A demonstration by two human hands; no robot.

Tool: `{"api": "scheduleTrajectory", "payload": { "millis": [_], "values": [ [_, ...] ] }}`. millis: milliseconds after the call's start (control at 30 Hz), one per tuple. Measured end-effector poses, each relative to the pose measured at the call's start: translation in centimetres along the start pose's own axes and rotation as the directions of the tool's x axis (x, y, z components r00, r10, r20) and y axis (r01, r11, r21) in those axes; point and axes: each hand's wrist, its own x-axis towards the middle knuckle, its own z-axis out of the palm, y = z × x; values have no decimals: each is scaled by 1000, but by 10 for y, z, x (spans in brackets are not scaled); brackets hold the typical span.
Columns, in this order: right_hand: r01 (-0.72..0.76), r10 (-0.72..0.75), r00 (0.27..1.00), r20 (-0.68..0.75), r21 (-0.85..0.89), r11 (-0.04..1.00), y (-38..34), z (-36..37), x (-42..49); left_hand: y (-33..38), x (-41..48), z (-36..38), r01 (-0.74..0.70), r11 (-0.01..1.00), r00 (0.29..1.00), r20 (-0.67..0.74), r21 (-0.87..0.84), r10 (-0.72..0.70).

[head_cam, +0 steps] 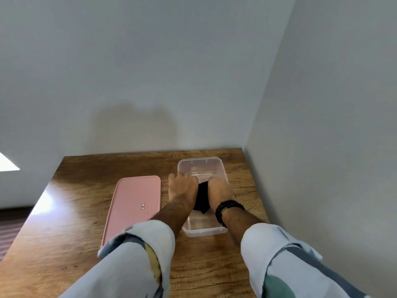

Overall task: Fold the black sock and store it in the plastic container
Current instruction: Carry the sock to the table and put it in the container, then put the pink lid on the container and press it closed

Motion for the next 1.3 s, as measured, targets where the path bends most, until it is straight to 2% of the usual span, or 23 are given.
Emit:
{"api": "scheduleTrajectory", "payload": {
  "millis": [67, 100, 200, 233, 300, 400, 467, 500, 567, 633, 667, 767, 833, 1000, 1067, 1200, 1233, 1300],
  "values": [
    [44, -41, 999, 35, -88, 995, 5, 2, 1, -4, -5, 2, -24, 999, 1000, -16, -33, 23],
    [62, -55, 996, 65, -118, 991, 4, 1, -2, -7, -8, 3, -25, 994, 998, -54, -102, 20],
    [192, -165, 980, 113, -298, 935, -5, -7, -12, -29, -24, 4, -9, 904, 970, -223, -428, -96],
    [237, -227, 972, 69, -319, 918, -8, -10, -15, -40, -30, 5, 21, 852, 956, -239, -524, -171],
    [325, -354, 934, -41, -310, 893, -22, -13, -18, -66, -41, 12, 129, 764, 939, -170, -632, -300],
    [516, -524, 840, -143, -93, 852, -55, -1, -40, -106, -60, 32, 350, 720, 918, 66, -600, -391],
    [638, -632, 763, -136, -3, 770, -75, 22, -60, -124, -73, 47, 455, 661, 880, 186, -596, -438],
    [645, -641, 763, -81, 33, 764, -82, 37, -70, -132, -79, 53, 503, 621, 855, 241, -601, -459],
    [559, -556, 822, 120, 15, 829, -87, 71, -87, -143, -88, 64, 583, 560, 806, 331, -589, -490],
    [419, -371, 875, 312, -101, 903, -82, 101, -97, -152, -92, 72, 618, 517, 776, 352, -592, -524],
    [340, -271, 895, 353, -148, 929, -78, 114, -99, -156, -94, 76, 625, 492, 763, 338, -607, -551],
    [74, -28, 955, 295, -146, 987, -74, 134, -104, -169, -94, 82, 660, 430, 709, 322, -616, -628],
    [-10, 39, 969, 242, -122, 993, -77, 137, -104, -173, -93, 82, 687, 383, 687, 380, -617, -620],
    [-38, 49, 963, 264, -48, 998, -81, 124, -95, -189, -98, 86, 710, 152, 625, 516, -687, -586],
    [17, -13, 977, 211, -14, 1000, -88, 114, -93, -191, -104, 88, 659, 73, 650, 517, -749, -558],
    [176, -173, 984, 45, -79, 981, -103, 78, -83, -178, -103, 70, 478, -127, 683, 459, -869, -568],
    [182, -182, 983, 12, -61, 981, -102, 64, -78, -171, -98, 61, 423, -160, 707, 435, -892, -558],
    [170, -171, 985, -37, -10, 985, -89, 35, -67, -156, -85, 41, 347, -161, 766, 378, -924, -520]
  ]
}}
